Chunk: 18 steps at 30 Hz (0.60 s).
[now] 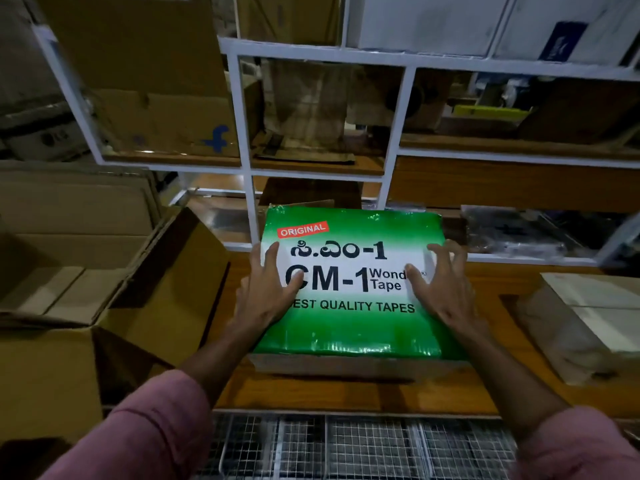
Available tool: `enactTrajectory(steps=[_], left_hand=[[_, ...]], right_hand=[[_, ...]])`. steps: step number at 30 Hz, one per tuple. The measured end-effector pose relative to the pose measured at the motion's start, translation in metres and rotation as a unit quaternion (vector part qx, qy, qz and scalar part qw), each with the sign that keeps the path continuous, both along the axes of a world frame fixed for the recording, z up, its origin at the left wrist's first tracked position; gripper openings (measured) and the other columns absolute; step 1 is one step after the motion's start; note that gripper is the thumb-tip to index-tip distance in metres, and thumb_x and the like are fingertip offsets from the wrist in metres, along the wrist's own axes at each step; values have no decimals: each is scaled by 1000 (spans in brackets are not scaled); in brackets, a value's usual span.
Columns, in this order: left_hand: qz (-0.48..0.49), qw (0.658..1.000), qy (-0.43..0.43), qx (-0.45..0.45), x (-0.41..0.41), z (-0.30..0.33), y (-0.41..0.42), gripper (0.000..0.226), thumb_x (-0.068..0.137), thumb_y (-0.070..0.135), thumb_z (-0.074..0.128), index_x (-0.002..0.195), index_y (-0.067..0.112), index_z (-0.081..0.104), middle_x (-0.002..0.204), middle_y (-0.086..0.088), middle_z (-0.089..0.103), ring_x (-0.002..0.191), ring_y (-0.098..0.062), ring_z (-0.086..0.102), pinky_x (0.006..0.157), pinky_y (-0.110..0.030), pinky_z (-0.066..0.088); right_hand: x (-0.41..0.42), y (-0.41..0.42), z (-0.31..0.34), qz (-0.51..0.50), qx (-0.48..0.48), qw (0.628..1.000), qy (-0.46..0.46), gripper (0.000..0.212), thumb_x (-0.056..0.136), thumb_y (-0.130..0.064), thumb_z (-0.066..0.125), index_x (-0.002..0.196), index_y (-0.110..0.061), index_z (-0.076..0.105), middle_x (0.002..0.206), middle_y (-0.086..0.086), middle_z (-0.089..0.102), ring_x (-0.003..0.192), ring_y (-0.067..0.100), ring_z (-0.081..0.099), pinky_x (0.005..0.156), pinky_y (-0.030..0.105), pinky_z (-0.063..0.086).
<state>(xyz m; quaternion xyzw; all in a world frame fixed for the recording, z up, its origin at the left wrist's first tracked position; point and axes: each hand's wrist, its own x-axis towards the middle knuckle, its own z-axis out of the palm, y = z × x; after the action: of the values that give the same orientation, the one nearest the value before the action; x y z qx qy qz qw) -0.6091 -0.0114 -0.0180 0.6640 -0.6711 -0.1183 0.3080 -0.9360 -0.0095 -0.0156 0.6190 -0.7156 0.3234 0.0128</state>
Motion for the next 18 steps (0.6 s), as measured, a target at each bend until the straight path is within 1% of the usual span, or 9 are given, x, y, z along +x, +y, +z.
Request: enactTrajectory(steps=[2,4,6,9,10,12,14,15,18], left_hand=[[-4,999,22,-44,5,-2,16,83,93,63,58,159,30,21,170,-2,8,134,-42,49,102,-52,44],[-13,995,50,-82,12,-6,31,86,93,56,64,160,27,19,170,1,3,137,-37,46,101,-52,46],[-31,994,70,-77,21,-18,42,90,91,48,71,159,22,17,167,-1,3,135,-35,45,100,-52,50],[-44,996,37,-66,36,-42,59,88,87,46,74,153,21,20,154,-11,19,125,-36,45,90,-57,54],[-41,996,25,-77,40,-48,65,84,86,48,71,149,20,23,148,-13,24,123,-36,43,89,-58,53],[-28,994,23,-105,47,-51,74,72,86,54,61,140,18,29,139,-14,31,121,-37,42,88,-58,51],[-23,989,42,-136,51,-46,80,60,88,54,57,129,19,32,135,-14,33,119,-36,43,87,-57,51],[-29,987,55,-149,52,-42,82,56,89,53,57,126,19,32,134,-14,34,117,-34,44,85,-55,51],[-49,981,91,-167,49,-28,87,50,92,51,53,123,22,28,133,-14,34,112,-23,43,81,-49,53]], right_hand=[[5,15,-2,17,-58,998,-6,68,90,-48,71,143,-16,44,157,11,25,116,34,57,74,39,58],[10,25,-8,32,-100,994,-5,68,88,-39,77,142,-14,45,157,13,25,123,29,49,75,36,56],[14,34,-18,37,-88,995,-16,66,85,-32,81,137,-11,47,153,17,27,125,22,41,80,34,50],[18,53,-41,30,-65,997,-4,50,85,-26,81,122,-6,54,139,18,38,116,32,48,83,35,44],[18,59,-47,17,-66,998,-5,44,87,-27,79,118,-6,55,134,18,40,113,34,49,83,34,41],[19,67,-51,-27,-62,998,-18,39,94,-38,68,112,-6,55,126,17,43,110,35,47,85,35,36],[21,72,-49,-73,-82,994,-25,42,94,-50,53,105,-9,53,119,14,43,105,33,45,87,43,40],[23,76,-46,-84,-102,990,-38,43,93,-52,49,103,-9,52,116,13,43,104,33,43,89,45,40],[29,83,-33,-83,-160,980,-84,44,94,-50,48,105,-8,50,116,16,43,105,31,41,88,44,38]])
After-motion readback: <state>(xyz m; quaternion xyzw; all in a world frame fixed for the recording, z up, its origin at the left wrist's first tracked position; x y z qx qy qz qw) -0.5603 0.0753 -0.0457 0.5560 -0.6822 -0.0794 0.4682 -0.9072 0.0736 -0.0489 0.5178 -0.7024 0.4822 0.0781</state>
